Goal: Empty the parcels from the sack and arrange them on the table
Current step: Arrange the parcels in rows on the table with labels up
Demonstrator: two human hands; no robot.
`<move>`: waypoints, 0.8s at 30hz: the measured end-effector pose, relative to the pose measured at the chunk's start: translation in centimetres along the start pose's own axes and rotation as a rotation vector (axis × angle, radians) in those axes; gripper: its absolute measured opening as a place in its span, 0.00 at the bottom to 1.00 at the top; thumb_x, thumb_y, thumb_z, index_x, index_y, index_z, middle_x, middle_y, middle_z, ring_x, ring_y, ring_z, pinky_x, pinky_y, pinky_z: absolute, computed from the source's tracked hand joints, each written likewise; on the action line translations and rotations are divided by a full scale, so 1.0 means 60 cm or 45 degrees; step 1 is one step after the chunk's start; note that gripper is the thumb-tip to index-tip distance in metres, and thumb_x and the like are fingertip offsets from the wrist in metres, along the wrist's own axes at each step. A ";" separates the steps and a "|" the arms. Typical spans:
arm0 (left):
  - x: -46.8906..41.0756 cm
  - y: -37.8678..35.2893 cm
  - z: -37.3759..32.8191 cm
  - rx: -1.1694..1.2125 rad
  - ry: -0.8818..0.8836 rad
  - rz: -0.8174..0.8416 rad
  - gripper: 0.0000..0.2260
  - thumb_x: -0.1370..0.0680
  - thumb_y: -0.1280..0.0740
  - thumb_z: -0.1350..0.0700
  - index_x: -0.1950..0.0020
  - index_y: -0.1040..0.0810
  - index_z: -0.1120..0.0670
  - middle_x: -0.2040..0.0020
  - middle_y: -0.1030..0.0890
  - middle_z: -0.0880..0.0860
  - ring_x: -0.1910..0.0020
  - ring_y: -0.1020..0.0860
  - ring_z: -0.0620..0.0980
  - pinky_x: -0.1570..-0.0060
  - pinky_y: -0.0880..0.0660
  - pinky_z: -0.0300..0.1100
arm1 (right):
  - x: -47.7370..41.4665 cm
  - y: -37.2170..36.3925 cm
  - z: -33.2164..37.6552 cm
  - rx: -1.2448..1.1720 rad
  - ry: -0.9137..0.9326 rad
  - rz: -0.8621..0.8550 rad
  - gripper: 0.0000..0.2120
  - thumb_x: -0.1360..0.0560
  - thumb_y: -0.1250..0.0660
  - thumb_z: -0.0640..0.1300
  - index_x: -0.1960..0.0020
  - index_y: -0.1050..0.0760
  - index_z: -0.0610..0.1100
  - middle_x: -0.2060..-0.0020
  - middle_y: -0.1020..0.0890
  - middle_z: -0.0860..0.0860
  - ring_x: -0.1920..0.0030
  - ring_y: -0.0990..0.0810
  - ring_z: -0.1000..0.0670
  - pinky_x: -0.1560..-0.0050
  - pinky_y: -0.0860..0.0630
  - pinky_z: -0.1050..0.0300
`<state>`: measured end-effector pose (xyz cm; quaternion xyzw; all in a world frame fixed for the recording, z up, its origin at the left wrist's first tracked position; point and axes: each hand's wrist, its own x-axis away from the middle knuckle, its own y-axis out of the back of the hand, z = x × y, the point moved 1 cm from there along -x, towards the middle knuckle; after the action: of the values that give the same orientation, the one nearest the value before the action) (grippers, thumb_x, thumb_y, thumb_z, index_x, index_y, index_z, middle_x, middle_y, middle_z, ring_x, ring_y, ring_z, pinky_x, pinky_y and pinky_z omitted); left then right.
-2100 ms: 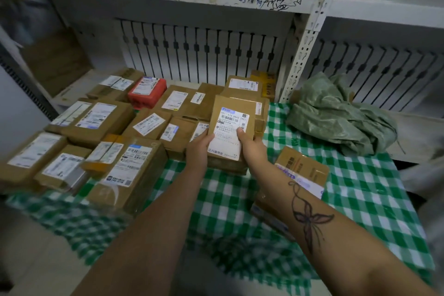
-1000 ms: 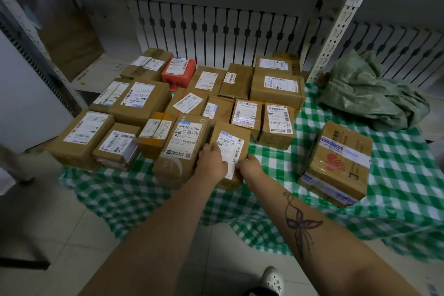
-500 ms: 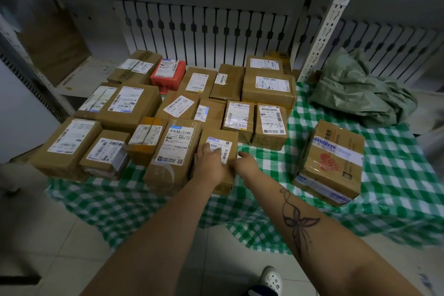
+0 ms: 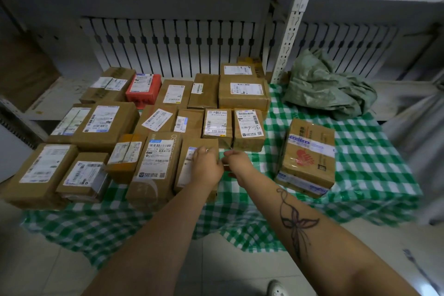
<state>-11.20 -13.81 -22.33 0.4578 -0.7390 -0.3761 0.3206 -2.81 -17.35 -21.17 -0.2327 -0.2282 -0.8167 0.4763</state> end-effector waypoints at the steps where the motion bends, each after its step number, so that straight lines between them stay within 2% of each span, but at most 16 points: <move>1: -0.002 -0.001 -0.008 0.037 0.001 -0.020 0.20 0.22 0.39 0.58 0.29 0.33 0.56 0.29 0.34 0.56 0.29 0.37 0.55 0.31 0.37 0.48 | 0.001 0.006 0.003 -0.020 0.018 -0.005 0.16 0.24 0.40 0.32 0.37 0.28 0.39 0.50 0.22 0.42 0.57 0.24 0.47 0.67 0.31 0.61; 3: -0.008 -0.006 -0.026 0.126 -0.004 -0.053 0.21 0.22 0.38 0.59 0.29 0.32 0.56 0.30 0.33 0.56 0.31 0.35 0.55 0.32 0.34 0.48 | -0.001 0.022 0.007 -0.051 0.065 -0.036 0.15 0.24 0.40 0.32 0.40 0.27 0.41 0.45 0.21 0.41 0.52 0.21 0.45 0.65 0.30 0.61; 4: -0.012 -0.009 -0.036 0.176 -0.005 -0.066 0.20 0.22 0.38 0.59 0.30 0.32 0.56 0.31 0.32 0.56 0.32 0.33 0.55 0.33 0.33 0.48 | -0.004 0.032 0.008 -0.051 0.098 -0.061 0.12 0.25 0.40 0.33 0.44 0.26 0.42 0.44 0.20 0.41 0.49 0.20 0.44 0.63 0.30 0.60; 6: -0.020 -0.020 -0.059 0.304 0.015 -0.095 0.18 0.22 0.38 0.59 0.32 0.29 0.55 0.33 0.29 0.56 0.35 0.29 0.55 0.38 0.29 0.48 | -0.010 0.055 0.010 -0.046 0.162 -0.124 0.10 0.25 0.41 0.32 0.56 0.27 0.46 0.48 0.19 0.41 0.51 0.20 0.43 0.63 0.30 0.58; 8: -0.024 -0.030 -0.086 0.459 0.049 -0.103 0.15 0.23 0.39 0.61 0.36 0.26 0.55 0.38 0.25 0.55 0.41 0.25 0.54 0.47 0.27 0.43 | -0.017 0.083 0.012 -0.030 0.226 -0.188 0.12 0.25 0.42 0.31 0.60 0.28 0.46 0.51 0.19 0.43 0.52 0.20 0.43 0.58 0.25 0.54; 10: -0.027 -0.041 -0.119 0.571 0.094 -0.077 0.15 0.22 0.40 0.62 0.36 0.26 0.55 0.42 0.22 0.55 0.50 0.22 0.51 0.56 0.28 0.38 | -0.025 0.115 0.015 0.007 0.277 -0.251 0.10 0.25 0.42 0.32 0.52 0.25 0.43 0.48 0.19 0.42 0.48 0.20 0.43 0.48 0.22 0.50; 11: -0.027 -0.045 -0.134 0.609 0.124 -0.047 0.15 0.21 0.41 0.62 0.35 0.27 0.56 0.43 0.21 0.55 0.53 0.23 0.49 0.59 0.30 0.37 | -0.027 0.128 0.016 0.030 0.294 -0.274 0.12 0.25 0.42 0.32 0.46 0.25 0.42 0.46 0.19 0.42 0.47 0.20 0.43 0.46 0.22 0.50; 13: -0.030 -0.061 -0.168 0.689 0.170 0.026 0.16 0.21 0.40 0.61 0.33 0.30 0.57 0.43 0.21 0.56 0.52 0.24 0.49 0.58 0.31 0.37 | -0.031 0.161 0.017 0.097 0.313 -0.309 0.16 0.23 0.42 0.34 0.36 0.29 0.41 0.45 0.20 0.42 0.52 0.20 0.45 0.55 0.23 0.55; 15: -0.032 -0.080 -0.202 0.759 0.204 0.091 0.15 0.21 0.39 0.62 0.34 0.29 0.58 0.42 0.21 0.57 0.48 0.23 0.53 0.54 0.30 0.39 | -0.035 0.195 0.015 0.169 0.322 -0.339 0.20 0.22 0.43 0.35 0.31 0.35 0.41 0.46 0.21 0.44 0.59 0.23 0.50 0.65 0.28 0.61; 16: -0.032 -0.089 -0.218 0.783 0.220 0.118 0.15 0.22 0.39 0.62 0.35 0.28 0.59 0.42 0.21 0.58 0.46 0.23 0.54 0.51 0.29 0.41 | -0.037 0.212 0.014 0.180 0.304 -0.355 0.22 0.23 0.43 0.35 0.29 0.38 0.42 0.46 0.22 0.44 0.57 0.22 0.50 0.63 0.29 0.61; 19: -0.032 -0.112 -0.259 0.817 0.255 0.164 0.16 0.22 0.39 0.62 0.34 0.28 0.59 0.39 0.22 0.59 0.42 0.23 0.55 0.45 0.29 0.42 | -0.046 0.255 0.009 0.214 0.222 -0.412 0.25 0.24 0.41 0.36 0.28 0.41 0.41 0.40 0.24 0.41 0.43 0.23 0.42 0.52 0.30 0.56; 22: -0.031 -0.130 -0.293 0.822 0.244 0.199 0.17 0.22 0.38 0.62 0.33 0.29 0.59 0.38 0.23 0.58 0.41 0.24 0.55 0.46 0.30 0.41 | -0.056 0.290 0.004 0.304 0.173 -0.456 0.23 0.25 0.40 0.39 0.31 0.38 0.41 0.39 0.25 0.40 0.41 0.24 0.39 0.42 0.26 0.49; 24: -0.031 -0.135 -0.305 0.801 0.234 0.202 0.17 0.22 0.37 0.61 0.32 0.30 0.59 0.37 0.24 0.58 0.40 0.25 0.54 0.48 0.31 0.39 | -0.057 0.307 0.000 0.453 0.139 -0.519 0.23 0.26 0.40 0.42 0.31 0.37 0.40 0.36 0.28 0.39 0.36 0.29 0.38 0.34 0.31 0.46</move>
<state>7.99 -19.30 -20.09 0.5073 -0.8202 -0.0604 0.2573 14.96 -23.19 -20.43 -0.0503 -0.3842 -0.8540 0.3472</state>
